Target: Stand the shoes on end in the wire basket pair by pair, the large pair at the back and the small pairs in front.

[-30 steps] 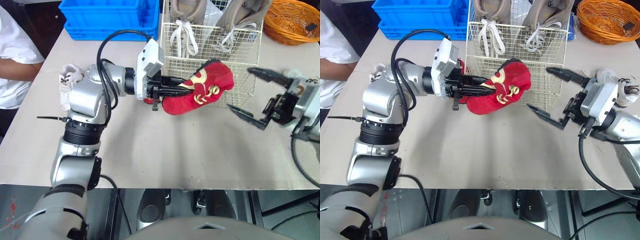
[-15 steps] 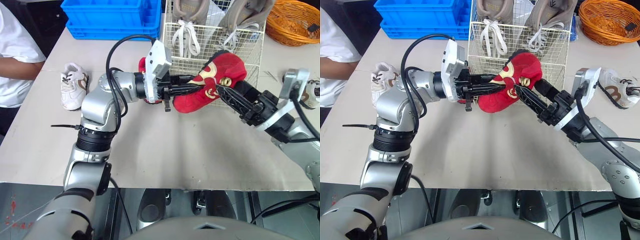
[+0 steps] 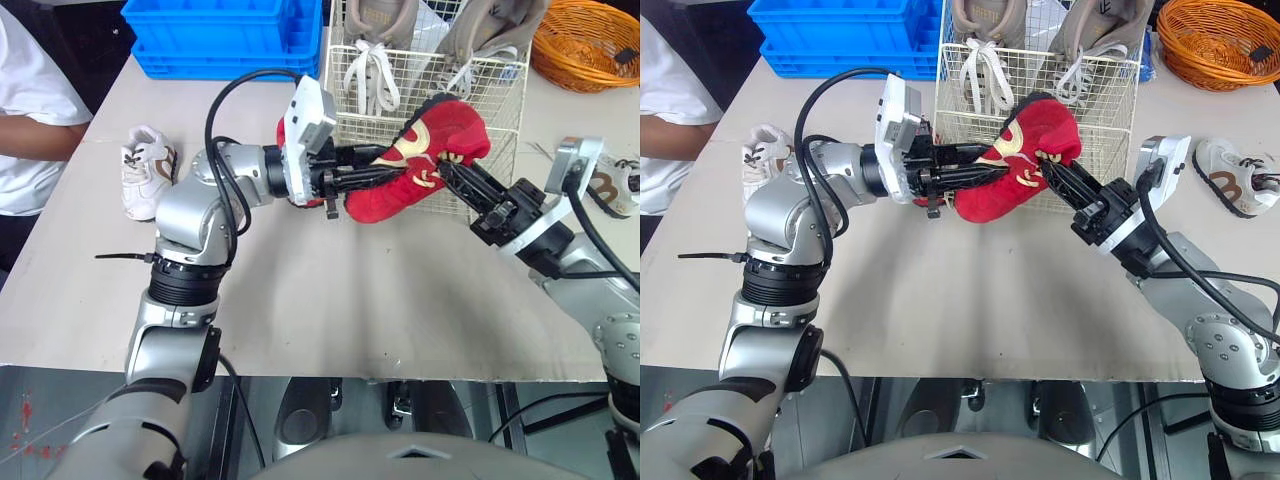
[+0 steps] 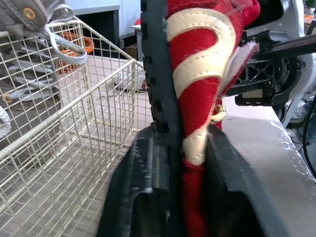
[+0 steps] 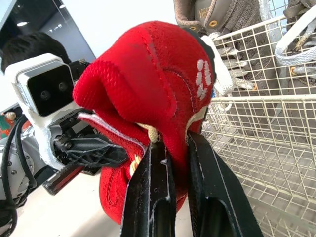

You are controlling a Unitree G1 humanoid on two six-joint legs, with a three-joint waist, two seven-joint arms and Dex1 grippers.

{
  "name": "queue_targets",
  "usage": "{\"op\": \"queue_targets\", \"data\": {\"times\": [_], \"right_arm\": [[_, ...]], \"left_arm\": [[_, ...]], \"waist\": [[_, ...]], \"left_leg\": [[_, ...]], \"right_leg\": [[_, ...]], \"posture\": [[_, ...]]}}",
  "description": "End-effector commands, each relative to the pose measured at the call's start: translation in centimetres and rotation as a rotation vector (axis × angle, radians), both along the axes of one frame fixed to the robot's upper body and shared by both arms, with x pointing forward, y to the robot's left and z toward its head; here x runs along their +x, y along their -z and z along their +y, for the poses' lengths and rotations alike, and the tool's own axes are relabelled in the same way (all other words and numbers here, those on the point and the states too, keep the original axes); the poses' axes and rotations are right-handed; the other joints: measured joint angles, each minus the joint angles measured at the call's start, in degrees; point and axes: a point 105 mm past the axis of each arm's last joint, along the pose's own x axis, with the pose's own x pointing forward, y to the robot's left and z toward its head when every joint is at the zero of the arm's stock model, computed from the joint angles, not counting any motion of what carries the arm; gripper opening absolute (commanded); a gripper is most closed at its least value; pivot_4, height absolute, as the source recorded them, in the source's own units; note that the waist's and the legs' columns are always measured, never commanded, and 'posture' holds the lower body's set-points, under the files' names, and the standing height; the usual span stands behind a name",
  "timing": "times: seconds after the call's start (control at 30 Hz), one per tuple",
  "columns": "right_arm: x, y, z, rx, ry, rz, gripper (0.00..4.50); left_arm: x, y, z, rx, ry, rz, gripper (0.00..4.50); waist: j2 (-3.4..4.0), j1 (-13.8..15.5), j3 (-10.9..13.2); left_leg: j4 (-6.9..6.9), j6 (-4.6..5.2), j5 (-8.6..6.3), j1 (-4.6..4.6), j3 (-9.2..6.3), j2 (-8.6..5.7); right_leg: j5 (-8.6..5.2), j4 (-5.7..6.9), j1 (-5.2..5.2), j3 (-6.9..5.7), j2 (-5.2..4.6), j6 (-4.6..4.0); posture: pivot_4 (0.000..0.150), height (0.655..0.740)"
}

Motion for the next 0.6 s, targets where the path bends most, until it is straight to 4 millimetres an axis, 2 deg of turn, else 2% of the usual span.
{"op": "queue_targets", "data": {"times": [0.03,0.13,0.17,0.23,0.33,0.5,0.6], "right_arm": [[-0.6,-3.9,-0.9,0.042,0.050,-0.150,0.00],[-0.2,-6.2,-2.1,0.072,0.126,-0.217,0.00],[0.3,-6.9,-2.8,0.082,0.179,-0.230,0.00],[1.1,-8.0,-4.0,0.107,0.272,-0.251,0.00],[2.2,-8.7,-5.2,0.089,0.384,-0.271,0.00],[4.7,-6.4,-6.0,-0.037,0.507,-0.184,0.00],[5.8,-5.6,-6.0,-0.064,0.540,-0.134,0.00]], "left_arm": [[-0.3,-1.5,-0.2,-0.008,-0.002,-0.096,3.03],[-0.5,-2.0,0.8,-0.010,-0.012,-0.089,4.27],[-0.6,-2.3,1.1,-0.009,-0.019,-0.092,4.39],[-0.5,-2.8,1.7,0.002,-0.047,-0.118,4.39],[-0.5,-3.4,2.3,0.008,-0.080,-0.138,4.39],[-0.4,-4.4,3.2,-0.008,-0.139,-0.171,4.39],[-0.4,-4.9,3.4,-0.023,-0.154,-0.181,4.39]], "waist": [[0.00,-0.01,0.00],[0.00,-0.03,0.00],[0.01,-0.07,0.00],[0.01,-0.14,0.00],[0.01,-0.07,0.00],[0.01,-0.08,0.00],[0.01,-0.10,0.00]], "left_leg": [[0.00,0.00,0.00,0.00,0.00,0.00],[-0.02,0.00,0.00,0.00,0.00,0.01],[-0.03,0.00,0.00,0.00,0.00,0.01],[-0.05,0.00,0.00,0.00,0.01,0.01],[-0.07,-0.01,0.00,0.01,0.03,0.01],[-0.09,0.00,0.00,-0.02,0.05,-0.01],[-0.10,-0.01,0.00,-0.01,0.05,0.00]], "right_leg": [[0.00,0.00,0.00,0.00,0.00,0.00],[0.00,0.01,-0.03,0.00,0.01,0.00],[0.00,0.01,-0.03,0.00,0.01,0.00],[0.00,0.00,-0.05,0.01,0.01,0.00],[0.00,-0.01,-0.05,0.02,0.00,0.00],[0.00,-0.07,-0.06,0.02,0.00,0.00],[0.00,-0.05,-0.07,0.03,0.01,0.00]], "posture": [[0.150,0.6860],[0.150,0.6860],[0.150,0.6860],[0.150,0.6860],[0.150,0.6860],[0.150,0.6860],[0.150,0.6860]]}}
